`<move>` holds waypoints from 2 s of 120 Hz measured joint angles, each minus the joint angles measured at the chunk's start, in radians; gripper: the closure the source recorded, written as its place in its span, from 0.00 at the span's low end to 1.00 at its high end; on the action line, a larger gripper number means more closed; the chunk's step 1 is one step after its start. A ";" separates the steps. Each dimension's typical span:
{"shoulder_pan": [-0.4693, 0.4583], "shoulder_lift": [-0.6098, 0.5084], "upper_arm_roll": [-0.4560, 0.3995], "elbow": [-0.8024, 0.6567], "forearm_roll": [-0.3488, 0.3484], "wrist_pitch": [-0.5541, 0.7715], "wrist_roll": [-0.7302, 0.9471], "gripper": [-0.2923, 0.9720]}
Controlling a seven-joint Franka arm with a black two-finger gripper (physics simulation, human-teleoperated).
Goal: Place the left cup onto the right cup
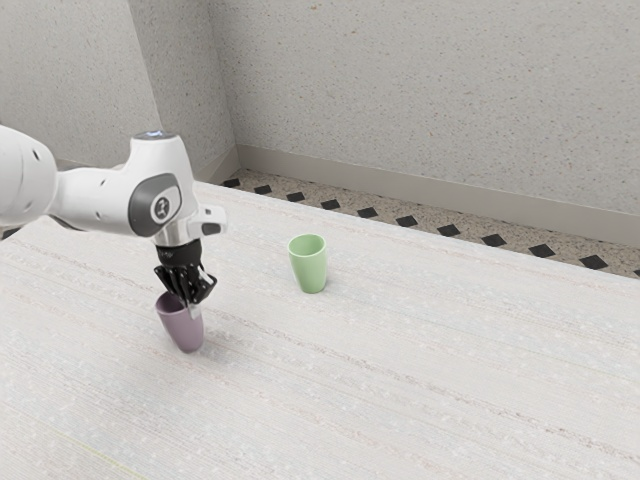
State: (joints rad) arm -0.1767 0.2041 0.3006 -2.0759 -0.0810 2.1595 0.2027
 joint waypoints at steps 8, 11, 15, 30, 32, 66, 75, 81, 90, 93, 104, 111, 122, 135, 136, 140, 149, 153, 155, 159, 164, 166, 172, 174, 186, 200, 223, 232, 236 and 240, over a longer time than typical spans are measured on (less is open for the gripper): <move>0.000 -0.008 0.000 0.000 0.000 -0.003 0.000 0.84; 0.000 -0.010 0.000 0.000 0.000 -0.004 0.000 0.84; 0.000 -0.014 0.000 0.000 0.000 -0.005 0.000 0.84; 0.000 -0.030 0.000 0.004 0.000 -0.012 -0.001 0.84; 0.000 -0.032 0.000 0.005 0.000 -0.014 -0.002 0.84; -0.003 -0.078 -0.003 0.018 0.007 -0.041 -0.004 0.85; -0.008 -0.086 -0.003 0.030 0.012 -0.049 -0.004 0.85; -0.010 -0.090 -0.005 0.041 0.014 -0.058 -0.005 0.85; -0.013 -0.095 -0.007 0.052 0.017 -0.069 -0.005 0.85; -0.013 -0.097 -0.008 0.053 0.018 -0.072 -0.005 0.85; -0.014 -0.105 -0.009 0.063 0.019 -0.085 -0.005 0.85; -0.015 -0.107 -0.009 0.074 0.019 -0.095 -0.005 0.85; -0.020 -0.109 -0.010 0.094 0.021 -0.114 -0.005 0.85; -0.029 -0.115 -0.012 0.120 0.026 -0.138 -0.005 0.85; -0.030 -0.115 -0.012 0.123 0.026 -0.140 -0.005 0.85; -0.033 -0.115 -0.012 0.134 0.028 -0.150 -0.005 0.85; -0.042 -0.115 -0.012 0.159 0.037 -0.172 -0.005 0.85; -0.045 -0.115 -0.013 0.170 0.041 -0.181 -0.004 0.85; -0.047 -0.115 -0.013 0.174 0.043 -0.186 -0.004 0.85; -0.051 -0.114 -0.013 0.187 0.048 -0.196 -0.004 0.85; -0.058 -0.111 -0.014 0.206 0.054 -0.209 -0.004 0.85; -0.060 -0.109 -0.014 0.215 0.055 -0.215 -0.004 0.85; -0.067 -0.104 -0.014 0.237 0.060 -0.231 -0.004 0.85; -0.069 -0.103 -0.014 0.242 0.061 -0.235 -0.004 0.85; -0.070 -0.094 -0.023 0.272 0.066 -0.257 -0.003 0.85; -0.073 -0.065 -0.044 0.338 0.069 -0.284 -0.002 0.85; -0.075 -0.042 -0.065 0.404 0.071 -0.315 0.000 0.85; -0.074 -0.024 -0.067 0.439 0.071 -0.322 0.000 0.85; -0.074 -0.015 -0.068 0.455 0.071 -0.326 0.001 0.85; -0.071 -0.002 -0.073 0.475 0.071 -0.331 0.001 0.85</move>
State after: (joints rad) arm -0.2482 0.2018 0.2276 -1.6011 -0.0101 1.8285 0.2039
